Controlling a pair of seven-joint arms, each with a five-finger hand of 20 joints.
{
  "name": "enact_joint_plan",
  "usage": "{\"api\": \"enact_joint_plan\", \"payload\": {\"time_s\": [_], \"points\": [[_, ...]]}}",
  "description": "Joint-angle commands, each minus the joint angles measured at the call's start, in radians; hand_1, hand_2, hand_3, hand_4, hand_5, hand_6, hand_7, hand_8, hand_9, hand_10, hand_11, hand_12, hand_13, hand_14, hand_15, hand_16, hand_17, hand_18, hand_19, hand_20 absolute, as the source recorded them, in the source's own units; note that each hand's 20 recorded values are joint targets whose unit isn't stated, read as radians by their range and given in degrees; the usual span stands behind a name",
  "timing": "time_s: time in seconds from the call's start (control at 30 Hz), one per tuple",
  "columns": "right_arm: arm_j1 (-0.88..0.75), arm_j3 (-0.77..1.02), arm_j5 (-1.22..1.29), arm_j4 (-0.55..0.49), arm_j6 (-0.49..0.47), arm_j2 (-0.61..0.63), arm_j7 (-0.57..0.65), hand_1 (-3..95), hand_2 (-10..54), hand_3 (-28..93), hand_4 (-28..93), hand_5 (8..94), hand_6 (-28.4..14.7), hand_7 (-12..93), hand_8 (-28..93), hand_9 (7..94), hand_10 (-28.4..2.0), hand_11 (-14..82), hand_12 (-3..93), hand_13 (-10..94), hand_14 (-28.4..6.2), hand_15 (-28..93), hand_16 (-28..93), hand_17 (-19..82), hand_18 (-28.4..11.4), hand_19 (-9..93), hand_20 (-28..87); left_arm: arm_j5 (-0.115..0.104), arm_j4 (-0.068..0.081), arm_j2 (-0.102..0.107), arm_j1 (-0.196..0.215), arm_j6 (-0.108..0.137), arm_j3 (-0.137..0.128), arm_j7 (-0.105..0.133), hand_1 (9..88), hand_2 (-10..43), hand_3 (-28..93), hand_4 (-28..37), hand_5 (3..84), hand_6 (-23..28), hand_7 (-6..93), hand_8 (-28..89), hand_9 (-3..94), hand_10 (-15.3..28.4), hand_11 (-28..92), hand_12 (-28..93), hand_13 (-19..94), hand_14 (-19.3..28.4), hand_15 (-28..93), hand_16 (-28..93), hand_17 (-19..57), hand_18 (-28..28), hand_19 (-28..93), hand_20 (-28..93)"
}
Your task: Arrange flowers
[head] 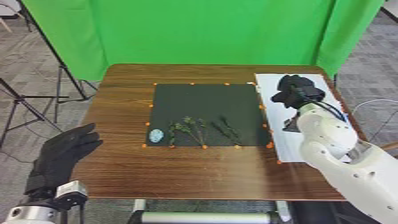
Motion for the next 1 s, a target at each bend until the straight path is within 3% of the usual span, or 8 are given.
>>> {"api": "enact_joint_plan", "payload": {"time_s": [0.03, 0.37, 0.53, 0.83, 1.0], "points": [[-0.166, 0.138, -0.007, -0.017, -0.084, 0.055, 0.07, 31.8, -5.3, 84, -26, 55.1, -8.5, 19, -11, 53.4, -18.2, 19.2, 16.1, 64, -10.3, 79, 17, 40, -19.3, 93, 31, 0.001, -0.003, -0.007, 0.02, -0.006, 0.011, -0.005, 27.7, 4.6, 82, -20.0, 44.1, 12.8, 19.7, -11, 39.0, 21.8, 38, 10, 27, 27.9, 66, -14, -9.3, 22.5, 61, 9], [-0.227, 0.208, -0.003, 0.003, -0.101, 0.082, 0.117, 32.0, -5.4, 84, -26, 54.8, -8.7, 18, -11, 51.7, -19.3, 17.1, 16.3, 62, -11.3, 78, 16, 39, -19.8, 93, 26, 0.017, -0.003, -0.022, -0.002, -0.023, 0.009, -0.037, 27.6, 4.6, 82, -20.1, 44.2, 12.8, 19.7, -11, 39.1, 21.8, 39, 10, 27, 27.9, 66, -14, -9.3, 22.4, 61, 9], [-0.232, 0.23, -0.007, 0.021, -0.103, 0.09, 0.124, 32.5, -5.8, 84, -26, 54.3, -8.7, 18, -11, 51.4, -19.3, 17.1, 16.4, 62, -11.2, 78, 15, 39, -19.7, 93, 26, 0.011, -0.001, -0.016, -0.007, -0.021, 0.016, -0.027, 27.6, 4.6, 82, -20.1, 44.2, 12.9, 19.7, -11, 39.1, 21.8, 39, 10, 27, 27.9, 66, -14, -9.3, 22.4, 61, 9], [-0.234, 0.236, 0.012, 0.051, -0.125, 0.072, 0.15, 33.4, -6.7, 85, -26, 53.8, -8.8, 18, -11, 50.9, -19.3, 17.2, 16.3, 61, -11.1, 78, 15, 39, -19.6, 93, 25, 0.015, 0.002, -0.02, -0.019, -0.029, 0.018, -0.037, 27.6, 4.5, 82, -20.1, 44.2, 12.9, 19.6, -11, 39.1, 21.8, 38, 10, 27, 27.9, 66, -14, -9.3, 22.4, 60, 9], [-0.216, 0.21, 0.01, 0.07, -0.127, 0.06, 0.149, 33.8, -7.0, 85, -26, 53.6, -8.9, 18, -11, 50.9, -19.2, 17.2, 16.3, 61, -11.1, 78, 15, 39, -19.6, 93, 25, 0.009, 0.005, -0.015, -0.02, -0.024, 0.023, -0.027, 27.5, 4.4, 82, -20.0, 44.2, 12.9, 19.7, -11, 39.1, 21.8, 39, 10, 27, 27.9, 66, -14, -9.3, 22.4, 60, 9]]}}
